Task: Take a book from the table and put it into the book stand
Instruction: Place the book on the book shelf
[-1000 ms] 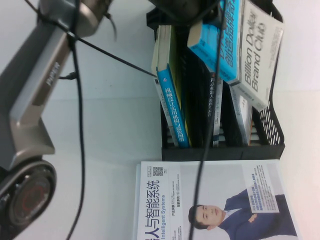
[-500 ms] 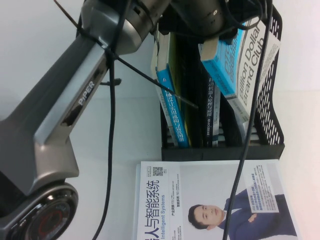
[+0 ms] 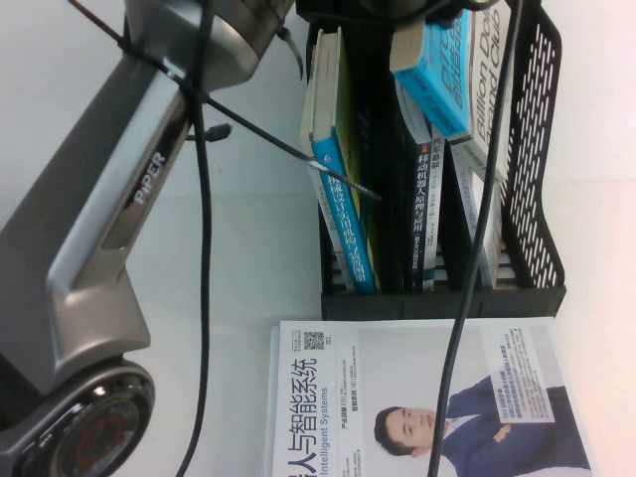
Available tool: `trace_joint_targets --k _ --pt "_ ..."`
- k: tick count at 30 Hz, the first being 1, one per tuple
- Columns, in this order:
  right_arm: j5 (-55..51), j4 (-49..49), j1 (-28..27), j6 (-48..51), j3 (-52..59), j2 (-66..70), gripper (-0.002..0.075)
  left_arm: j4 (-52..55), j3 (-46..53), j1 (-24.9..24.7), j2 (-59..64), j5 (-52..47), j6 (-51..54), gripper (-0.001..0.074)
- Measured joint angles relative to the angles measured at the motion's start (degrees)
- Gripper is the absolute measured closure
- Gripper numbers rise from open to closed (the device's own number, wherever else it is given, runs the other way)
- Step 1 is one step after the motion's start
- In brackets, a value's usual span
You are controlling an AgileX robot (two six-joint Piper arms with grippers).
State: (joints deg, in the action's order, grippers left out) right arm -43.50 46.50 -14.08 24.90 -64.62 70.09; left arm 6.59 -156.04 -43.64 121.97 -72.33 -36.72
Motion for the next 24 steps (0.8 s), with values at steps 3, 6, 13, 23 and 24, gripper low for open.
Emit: trace_joint_targets --k 3,6,13,23,24 --pt "0.00 0.00 0.00 0.00 0.00 0.00 0.0728 -1.10 -0.04 0.00 1.16 1.37 -0.12 0.0554" --pt "0.00 0.00 0.00 0.00 0.00 0.00 0.0728 -2.07 -0.04 0.00 3.30 2.89 -0.12 0.0554" --pt "-1.17 0.00 0.00 0.00 0.00 0.00 0.0728 -3.77 -0.04 0.00 7.68 3.63 -0.46 0.0554" --pt "-2.65 0.11 0.00 0.00 0.00 0.00 0.0728 -4.04 -0.49 0.00 9.65 4.74 -1.10 0.0554" --pt "-2.65 0.11 0.00 0.00 0.00 0.00 0.0728 -4.37 -0.49 0.00 9.78 4.74 -1.10 0.0554"
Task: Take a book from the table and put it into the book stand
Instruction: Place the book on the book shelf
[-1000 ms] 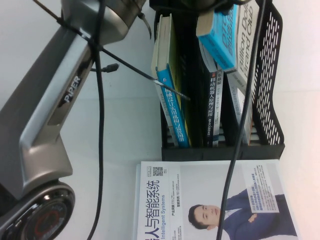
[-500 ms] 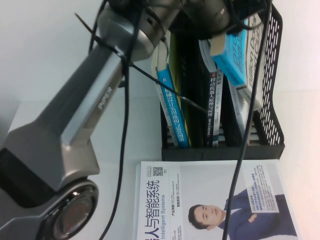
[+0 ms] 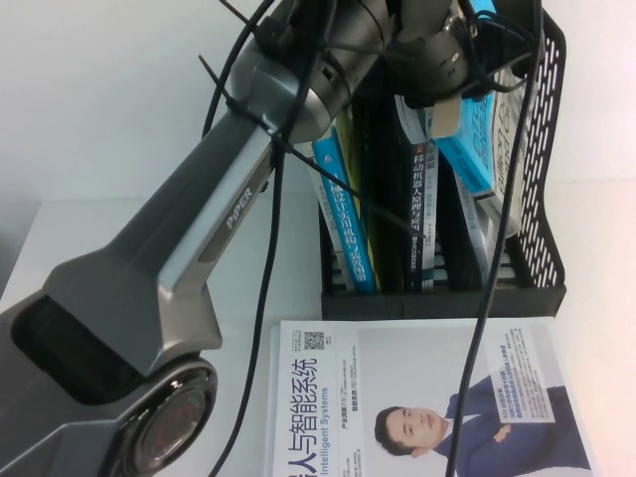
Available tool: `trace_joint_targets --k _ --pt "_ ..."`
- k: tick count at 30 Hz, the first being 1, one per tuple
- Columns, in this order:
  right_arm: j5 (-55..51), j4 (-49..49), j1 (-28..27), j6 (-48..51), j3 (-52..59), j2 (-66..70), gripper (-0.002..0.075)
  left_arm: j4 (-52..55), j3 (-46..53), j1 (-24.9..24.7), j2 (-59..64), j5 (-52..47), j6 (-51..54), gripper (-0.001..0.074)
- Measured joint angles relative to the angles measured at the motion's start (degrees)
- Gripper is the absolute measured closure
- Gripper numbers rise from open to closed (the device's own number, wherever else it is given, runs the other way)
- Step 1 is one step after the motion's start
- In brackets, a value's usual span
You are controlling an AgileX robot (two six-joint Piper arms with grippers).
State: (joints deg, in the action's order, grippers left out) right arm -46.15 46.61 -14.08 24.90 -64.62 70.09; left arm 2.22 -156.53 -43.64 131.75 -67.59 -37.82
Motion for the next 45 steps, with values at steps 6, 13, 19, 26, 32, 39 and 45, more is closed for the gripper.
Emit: trace_joint_targets --k 6,13,19,26,32,39,45 --pt "0.23 0.46 0.00 0.00 1.70 0.00 0.0728 -4.41 -0.43 -0.40 0.13 0.59 1.70 0.0554" --pt "0.77 0.85 0.00 0.00 2.81 0.88 0.0728 -0.28 -0.43 -4.50 0.25 1.22 2.19 0.0554" --pt "0.77 0.85 0.00 0.00 2.80 3.39 0.0728 2.70 -0.55 -7.96 0.15 0.90 4.50 0.0554" --pt "0.77 1.05 0.00 0.00 2.80 3.71 0.0728 2.75 -0.55 -8.87 -0.96 -3.74 5.03 0.0554" --pt "0.77 1.42 0.00 0.00 2.80 3.71 0.0728 3.93 -0.33 -9.10 -1.37 -4.98 5.38 0.0554" --pt "-0.32 1.51 0.00 0.00 2.80 3.71 0.0728 10.35 -0.06 -9.37 -1.37 -4.98 3.18 0.0554" --pt "-2.58 1.51 0.00 0.00 2.80 3.71 0.0728 14.42 0.03 -9.57 -0.83 -3.40 -0.03 0.0554"
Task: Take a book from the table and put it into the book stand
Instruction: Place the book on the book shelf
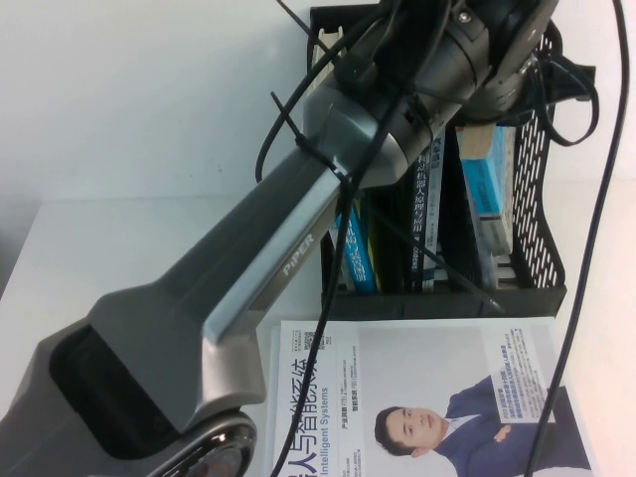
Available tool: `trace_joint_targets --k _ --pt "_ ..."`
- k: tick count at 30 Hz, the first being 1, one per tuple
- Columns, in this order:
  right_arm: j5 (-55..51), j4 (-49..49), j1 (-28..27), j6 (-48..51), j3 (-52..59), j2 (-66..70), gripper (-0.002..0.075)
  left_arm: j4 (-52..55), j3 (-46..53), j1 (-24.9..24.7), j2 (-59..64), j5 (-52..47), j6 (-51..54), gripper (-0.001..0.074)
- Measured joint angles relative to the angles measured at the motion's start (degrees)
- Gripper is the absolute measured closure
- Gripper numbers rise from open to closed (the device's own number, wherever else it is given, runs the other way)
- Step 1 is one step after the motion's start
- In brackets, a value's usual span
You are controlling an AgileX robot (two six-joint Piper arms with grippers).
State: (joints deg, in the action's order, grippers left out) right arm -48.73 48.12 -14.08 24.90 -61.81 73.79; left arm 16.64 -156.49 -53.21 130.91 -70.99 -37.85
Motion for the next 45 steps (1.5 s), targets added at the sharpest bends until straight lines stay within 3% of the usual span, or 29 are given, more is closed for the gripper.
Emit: trace_joint_targets --k 18,28,30,37,42,45 --pt "-5.94 1.47 0.00 3.06 0.00 -0.10 0.0728 1.51 0.00 -0.06 2.73 8.01 -4.04 0.0555" --pt "-2.67 -5.13 0.00 4.67 0.00 -9.06 0.0728 -0.65 -0.11 -0.45 4.65 9.21 2.94 0.0554" --pt "-2.54 -5.96 0.00 6.01 0.00 -12.15 0.0729 -1.20 0.13 -0.08 5.99 7.98 3.95 0.0526" --pt "-6.95 -6.48 0.00 7.58 -1.10 -16.33 0.0729 -1.18 0.11 0.92 7.11 9.94 6.29 0.0321" --pt "-8.36 -7.06 0.40 7.62 -1.10 -16.23 0.0729 -1.74 -1.05 2.36 6.38 9.48 7.05 0.0305" --pt "-8.62 -7.11 2.25 7.72 -1.10 -16.11 0.0729 -1.39 -2.97 2.48 4.52 7.14 10.31 0.0362"
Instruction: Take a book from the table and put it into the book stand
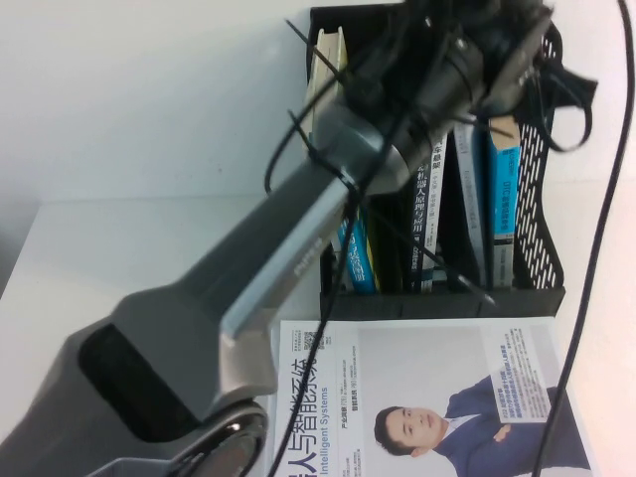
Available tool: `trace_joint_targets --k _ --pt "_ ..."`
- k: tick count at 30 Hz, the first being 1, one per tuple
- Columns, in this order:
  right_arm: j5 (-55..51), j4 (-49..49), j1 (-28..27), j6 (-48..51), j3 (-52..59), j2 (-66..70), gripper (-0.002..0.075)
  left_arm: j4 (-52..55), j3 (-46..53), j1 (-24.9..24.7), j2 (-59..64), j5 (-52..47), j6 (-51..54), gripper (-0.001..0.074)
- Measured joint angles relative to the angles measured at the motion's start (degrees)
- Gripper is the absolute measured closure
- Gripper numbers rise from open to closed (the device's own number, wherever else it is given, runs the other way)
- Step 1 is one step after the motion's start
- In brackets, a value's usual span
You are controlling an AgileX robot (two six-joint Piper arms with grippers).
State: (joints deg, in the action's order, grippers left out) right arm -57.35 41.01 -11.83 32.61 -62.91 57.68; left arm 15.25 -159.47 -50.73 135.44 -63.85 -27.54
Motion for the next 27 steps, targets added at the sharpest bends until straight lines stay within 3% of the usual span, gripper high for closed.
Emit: trace_joint_targets --k 5,8,16,27 --pt "-0.21 0.00 4.77 1.40 0.00 0.87 0.0729 3.76 -2.32 0.87 -6.31 -5.88 7.72 0.0629" --pt "-0.48 -0.76 7.89 2.37 0.00 1.00 0.0729 5.76 -2.58 0.97 -10.33 -8.45 8.11 0.0703" --pt "-4.37 -6.92 13.01 2.47 0.00 -1.46 0.0729 11.87 -2.68 0.97 -22.02 -8.62 7.07 0.0733" --pt "-8.27 -11.01 17.15 -0.24 4.68 -12.02 0.0729 10.76 -1.88 0.97 -30.32 -8.72 10.51 0.0734"
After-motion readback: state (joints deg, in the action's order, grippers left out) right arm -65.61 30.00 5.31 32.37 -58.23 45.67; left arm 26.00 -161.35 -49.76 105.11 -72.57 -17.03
